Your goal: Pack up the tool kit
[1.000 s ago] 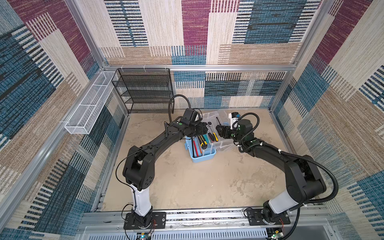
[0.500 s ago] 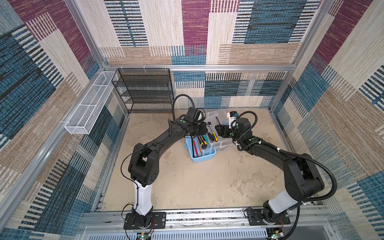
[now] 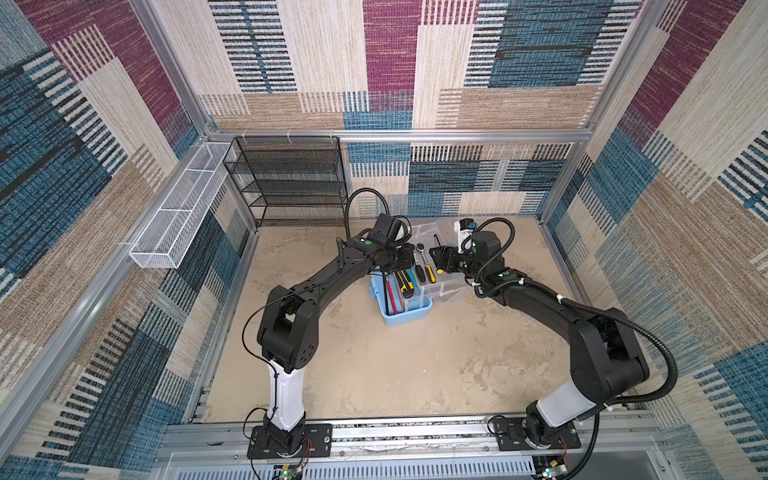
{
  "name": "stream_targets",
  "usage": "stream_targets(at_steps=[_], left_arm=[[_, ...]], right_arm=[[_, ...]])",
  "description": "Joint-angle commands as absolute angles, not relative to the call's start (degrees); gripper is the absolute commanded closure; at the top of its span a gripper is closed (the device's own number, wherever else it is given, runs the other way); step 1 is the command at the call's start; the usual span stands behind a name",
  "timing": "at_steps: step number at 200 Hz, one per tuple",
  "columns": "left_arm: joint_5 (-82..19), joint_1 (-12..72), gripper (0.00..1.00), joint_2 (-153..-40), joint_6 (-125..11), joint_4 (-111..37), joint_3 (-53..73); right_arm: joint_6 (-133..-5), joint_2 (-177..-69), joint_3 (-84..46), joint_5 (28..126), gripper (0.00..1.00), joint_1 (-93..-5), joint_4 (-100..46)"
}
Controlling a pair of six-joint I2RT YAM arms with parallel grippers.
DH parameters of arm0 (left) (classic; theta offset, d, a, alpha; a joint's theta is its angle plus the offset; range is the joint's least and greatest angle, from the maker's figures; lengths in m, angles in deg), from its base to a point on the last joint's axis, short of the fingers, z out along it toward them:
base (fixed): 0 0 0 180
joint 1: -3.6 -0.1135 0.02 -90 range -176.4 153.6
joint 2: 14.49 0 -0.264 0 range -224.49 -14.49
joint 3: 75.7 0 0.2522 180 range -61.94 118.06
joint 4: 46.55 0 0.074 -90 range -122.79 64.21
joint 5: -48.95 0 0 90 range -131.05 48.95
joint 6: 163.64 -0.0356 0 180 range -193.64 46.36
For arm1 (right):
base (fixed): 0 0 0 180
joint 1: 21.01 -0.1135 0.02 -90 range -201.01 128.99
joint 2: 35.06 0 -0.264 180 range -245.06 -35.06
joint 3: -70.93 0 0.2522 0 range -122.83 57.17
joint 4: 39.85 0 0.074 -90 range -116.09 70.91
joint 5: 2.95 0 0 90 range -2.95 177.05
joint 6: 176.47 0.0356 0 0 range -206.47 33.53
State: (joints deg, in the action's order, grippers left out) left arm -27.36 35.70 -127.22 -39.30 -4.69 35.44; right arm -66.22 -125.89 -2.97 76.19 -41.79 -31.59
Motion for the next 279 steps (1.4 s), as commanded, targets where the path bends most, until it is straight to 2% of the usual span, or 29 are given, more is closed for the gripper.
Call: stream_targets(at_steps=[1, 28, 57, 94, 134, 184, 279], left_arm=[[-29.8, 35.5, 0.8, -127.6, -40.9, 1.4, 35.2], [-30.0, 35.4, 0.81, -127.4, -40.7, 1.4, 34.7], [-30.1, 35.2, 0.83, -127.3, -40.6, 1.4, 34.2], [-30.5, 34.7, 0.85, -126.6, -40.5, 1.4, 33.1], [-30.2, 34.7, 0.85, -126.5, -40.4, 1.4, 33.0], [-30.3, 34.7, 0.85, -126.0, -40.4, 1.3, 32.6], [-30.4, 34.6, 0.85, -124.7, -40.2, 1.1, 31.2]], right_arm=[[-66.9, -124.4, -4.4, 77.4, 0.24, -42.0, -31.2], [-68.9, -122.2, -5.7, 79.6, 0.21, -41.9, -29.5], [-71.6, -120.3, -4.8, 81.9, 0.12, -40.8, -29.4], [-69.4, -117.5, 0.1, 73.0, 0.0, -32.7, -33.7], [-69.9, -116.5, 4.4, 64.6, 0.0, -26.9, -37.9], [-66.8, -119.1, 7.1, 54.3, 0.0, -26.2, -42.8], [-61.2, -121.8, 9.9, 47.7, 0.03, -26.3, -48.7]])
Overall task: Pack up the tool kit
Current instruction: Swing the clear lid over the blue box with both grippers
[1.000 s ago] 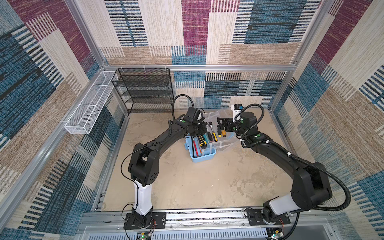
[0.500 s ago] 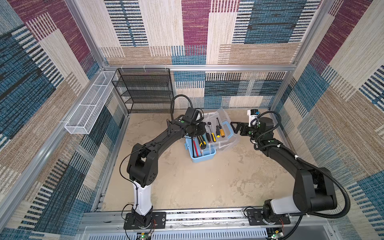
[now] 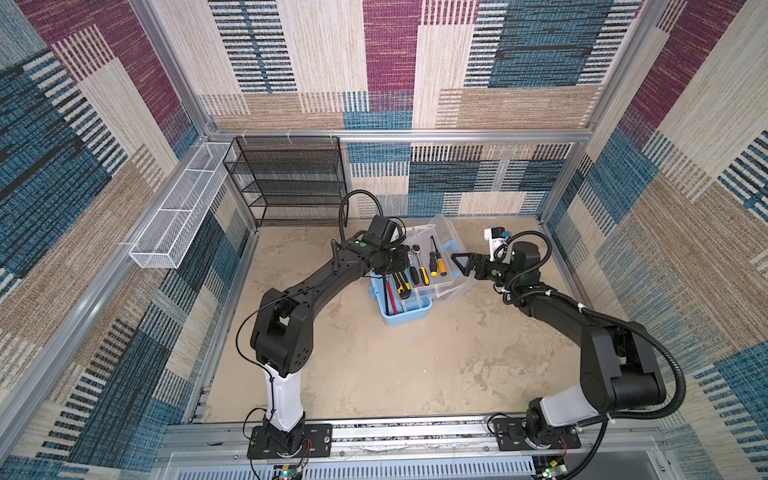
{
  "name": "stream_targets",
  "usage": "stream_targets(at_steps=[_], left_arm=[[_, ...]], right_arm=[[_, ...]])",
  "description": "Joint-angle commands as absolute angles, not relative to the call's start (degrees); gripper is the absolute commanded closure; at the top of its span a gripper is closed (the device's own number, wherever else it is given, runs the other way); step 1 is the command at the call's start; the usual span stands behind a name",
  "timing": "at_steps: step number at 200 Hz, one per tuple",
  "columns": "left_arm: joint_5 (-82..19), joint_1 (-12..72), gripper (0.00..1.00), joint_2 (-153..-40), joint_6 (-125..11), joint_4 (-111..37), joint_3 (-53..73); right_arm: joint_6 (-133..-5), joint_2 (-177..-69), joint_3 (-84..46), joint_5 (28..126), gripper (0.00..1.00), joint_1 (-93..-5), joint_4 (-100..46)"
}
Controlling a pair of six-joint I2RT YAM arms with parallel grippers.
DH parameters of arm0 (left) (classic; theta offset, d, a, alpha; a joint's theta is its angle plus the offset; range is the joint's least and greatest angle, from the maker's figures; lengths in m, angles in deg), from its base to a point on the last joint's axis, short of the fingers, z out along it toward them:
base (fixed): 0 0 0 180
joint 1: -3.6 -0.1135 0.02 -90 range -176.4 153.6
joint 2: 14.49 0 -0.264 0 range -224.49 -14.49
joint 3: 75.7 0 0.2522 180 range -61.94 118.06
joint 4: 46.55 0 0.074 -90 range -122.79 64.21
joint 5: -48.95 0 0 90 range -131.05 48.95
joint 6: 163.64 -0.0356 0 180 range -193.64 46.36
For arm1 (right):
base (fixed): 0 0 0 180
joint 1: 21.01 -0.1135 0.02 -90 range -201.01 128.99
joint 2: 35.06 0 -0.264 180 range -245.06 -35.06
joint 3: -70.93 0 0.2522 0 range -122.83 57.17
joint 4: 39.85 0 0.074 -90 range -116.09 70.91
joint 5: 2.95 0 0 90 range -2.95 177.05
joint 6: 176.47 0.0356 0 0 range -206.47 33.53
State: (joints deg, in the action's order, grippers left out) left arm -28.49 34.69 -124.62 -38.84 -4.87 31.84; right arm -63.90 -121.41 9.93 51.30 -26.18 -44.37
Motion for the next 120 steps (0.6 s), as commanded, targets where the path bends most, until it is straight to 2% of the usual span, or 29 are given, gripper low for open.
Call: stream_targets(at_steps=[1, 65, 120], left_arm=[[-30.4, 34.6, 0.85, -124.7, -40.2, 1.1, 31.2], [-30.6, 34.5, 0.85, -123.2, -40.5, 0.8, 30.3], [-30.8, 33.9, 0.81, -119.4, -40.5, 1.6, 26.5]], right_arm=[[-61.1, -121.8, 9.9, 47.6, 0.03, -26.2, -48.8], [-57.3, -122.8, 8.5, 44.7, 0.12, -30.2, -50.0], [-56.5, -123.5, 4.6, 50.3, 0.14, -35.3, -48.2]])
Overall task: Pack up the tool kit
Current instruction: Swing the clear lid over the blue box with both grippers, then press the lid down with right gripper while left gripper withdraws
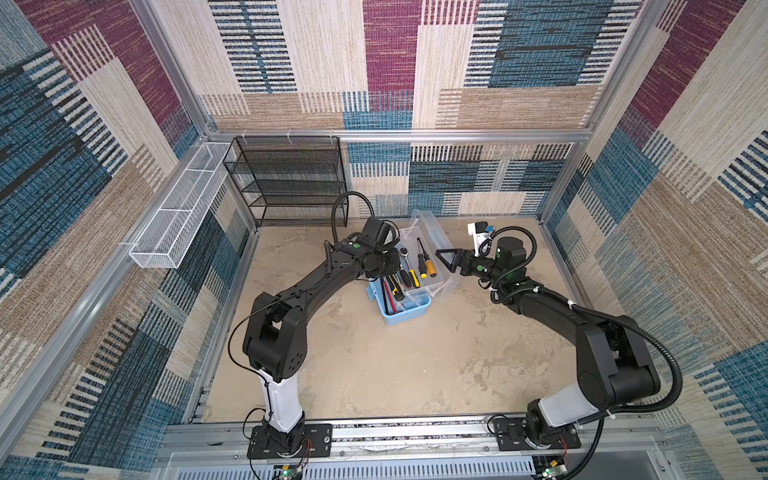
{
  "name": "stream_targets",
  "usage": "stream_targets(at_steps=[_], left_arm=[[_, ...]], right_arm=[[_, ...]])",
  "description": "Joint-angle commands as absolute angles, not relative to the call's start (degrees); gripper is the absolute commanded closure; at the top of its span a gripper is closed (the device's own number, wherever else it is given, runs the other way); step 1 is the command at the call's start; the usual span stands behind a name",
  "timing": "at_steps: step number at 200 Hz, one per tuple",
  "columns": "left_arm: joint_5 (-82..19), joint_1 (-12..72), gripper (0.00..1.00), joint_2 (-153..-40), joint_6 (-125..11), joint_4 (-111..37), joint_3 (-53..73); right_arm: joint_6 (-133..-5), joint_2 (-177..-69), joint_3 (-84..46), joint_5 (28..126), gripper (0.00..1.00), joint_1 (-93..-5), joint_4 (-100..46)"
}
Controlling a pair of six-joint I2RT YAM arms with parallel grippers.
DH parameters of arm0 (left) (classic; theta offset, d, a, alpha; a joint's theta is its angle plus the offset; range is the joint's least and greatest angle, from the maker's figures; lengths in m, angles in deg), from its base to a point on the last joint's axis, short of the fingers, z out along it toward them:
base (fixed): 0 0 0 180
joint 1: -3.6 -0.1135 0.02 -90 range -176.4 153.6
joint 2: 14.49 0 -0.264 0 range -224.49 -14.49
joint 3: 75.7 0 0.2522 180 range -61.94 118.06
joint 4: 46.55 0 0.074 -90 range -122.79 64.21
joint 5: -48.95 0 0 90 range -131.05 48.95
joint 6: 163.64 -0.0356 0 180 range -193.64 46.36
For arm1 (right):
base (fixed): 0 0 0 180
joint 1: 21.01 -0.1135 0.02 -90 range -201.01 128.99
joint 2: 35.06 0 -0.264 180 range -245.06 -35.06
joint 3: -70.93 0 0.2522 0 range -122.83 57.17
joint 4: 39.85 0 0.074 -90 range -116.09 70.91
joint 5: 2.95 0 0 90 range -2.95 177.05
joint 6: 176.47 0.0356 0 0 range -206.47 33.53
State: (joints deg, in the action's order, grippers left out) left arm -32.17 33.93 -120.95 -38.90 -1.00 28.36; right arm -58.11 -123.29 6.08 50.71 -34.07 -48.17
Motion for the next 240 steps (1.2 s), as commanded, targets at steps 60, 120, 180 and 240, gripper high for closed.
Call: stream_targets(at_steps=[60, 120, 180, 240], left_arm=[[-31.9, 32.6, 0.63, -114.6, -39.4, 3.3, 20.7], [-33.1, 31.0, 0.61, -107.9, -38.6, 2.4, 11.8], [-30.5, 30.1, 0.63, -110.0, -39.4, -0.3, 10.5], [-25.0, 31.6, 0.64, -114.3, -41.2, -2.6, 14.4]], right_arm=[[-59.3, -126.6, 0.9, 52.9, 0.15, -41.1, -44.6], [-64.0, -130.2, -4.4, 56.5, 0.16, -43.6, -39.0], [-74.0, -138.3, -15.8, 63.4, 0.17, -49.5, -26.4], [-80.6, -143.8, -23.6, 78.0, 0.16, -51.5, -16.7]])
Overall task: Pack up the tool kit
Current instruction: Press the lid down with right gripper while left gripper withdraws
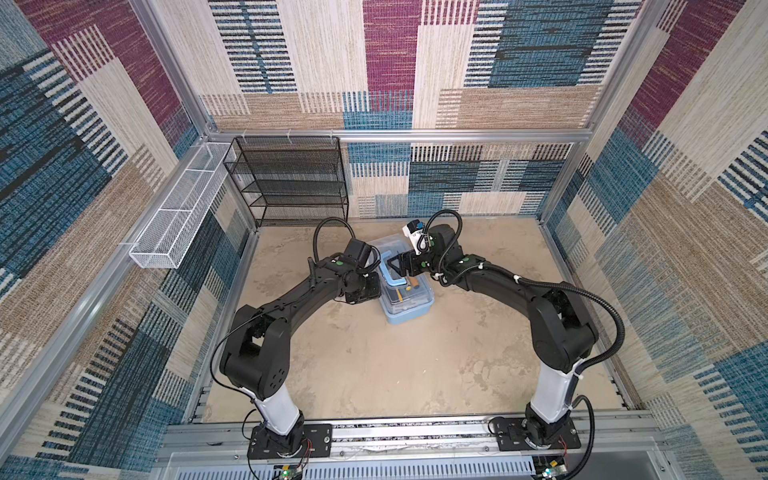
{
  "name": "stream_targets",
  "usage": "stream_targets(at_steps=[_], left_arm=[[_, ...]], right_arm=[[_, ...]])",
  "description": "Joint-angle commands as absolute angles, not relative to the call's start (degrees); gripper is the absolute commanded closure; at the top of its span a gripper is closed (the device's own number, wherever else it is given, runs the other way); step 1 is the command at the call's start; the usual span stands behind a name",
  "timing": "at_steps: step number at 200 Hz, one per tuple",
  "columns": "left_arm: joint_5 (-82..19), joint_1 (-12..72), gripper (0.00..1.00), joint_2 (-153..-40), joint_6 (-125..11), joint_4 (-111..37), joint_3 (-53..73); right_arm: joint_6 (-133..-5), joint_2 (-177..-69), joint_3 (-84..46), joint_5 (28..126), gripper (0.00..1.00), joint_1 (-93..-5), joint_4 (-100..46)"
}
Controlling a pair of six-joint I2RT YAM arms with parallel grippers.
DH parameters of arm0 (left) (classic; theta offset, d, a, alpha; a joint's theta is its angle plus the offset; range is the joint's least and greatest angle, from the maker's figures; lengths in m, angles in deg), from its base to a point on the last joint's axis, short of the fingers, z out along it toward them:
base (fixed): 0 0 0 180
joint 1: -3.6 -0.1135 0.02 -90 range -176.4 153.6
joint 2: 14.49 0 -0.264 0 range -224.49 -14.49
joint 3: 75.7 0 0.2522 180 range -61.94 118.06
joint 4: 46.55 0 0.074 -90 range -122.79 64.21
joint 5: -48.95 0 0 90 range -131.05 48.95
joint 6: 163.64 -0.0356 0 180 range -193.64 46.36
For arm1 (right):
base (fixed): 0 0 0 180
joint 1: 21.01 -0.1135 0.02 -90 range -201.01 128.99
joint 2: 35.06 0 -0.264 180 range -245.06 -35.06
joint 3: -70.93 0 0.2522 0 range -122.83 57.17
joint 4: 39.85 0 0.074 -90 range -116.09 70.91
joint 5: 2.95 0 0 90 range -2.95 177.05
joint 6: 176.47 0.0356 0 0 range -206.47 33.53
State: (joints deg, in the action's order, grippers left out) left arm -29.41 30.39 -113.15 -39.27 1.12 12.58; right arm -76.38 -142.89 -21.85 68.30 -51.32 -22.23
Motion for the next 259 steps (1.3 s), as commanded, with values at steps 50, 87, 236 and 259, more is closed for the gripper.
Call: stream_targets(at_steps=[50, 87, 236, 259], left_arm=[[-25.1, 32.8, 0.52, -113.0, -41.3, -6.2, 11.3], [-28.7, 32.0, 0.37, -109.3, -42.8, -4.9, 6.9], [-41.5, 35.3, 0.04, -101.1, -51.1, -15.8, -9.4], [-43.7, 37.4, 0.01, -99.2, -51.1, -20.1, -13.1]], right_arm=[[-85.5, -143.3, -23.1, 87.8, 0.09, -51.5, -14.4], [-89.7, -143.0, -22.0, 91.8, 0.04, -51.0, -15.1], [-97.4, -137.8, -7.0, 74.2, 0.26, -48.8, -17.0], [-95.4, -134.8, -3.8, 74.6, 0.24, -48.8, -17.1]])
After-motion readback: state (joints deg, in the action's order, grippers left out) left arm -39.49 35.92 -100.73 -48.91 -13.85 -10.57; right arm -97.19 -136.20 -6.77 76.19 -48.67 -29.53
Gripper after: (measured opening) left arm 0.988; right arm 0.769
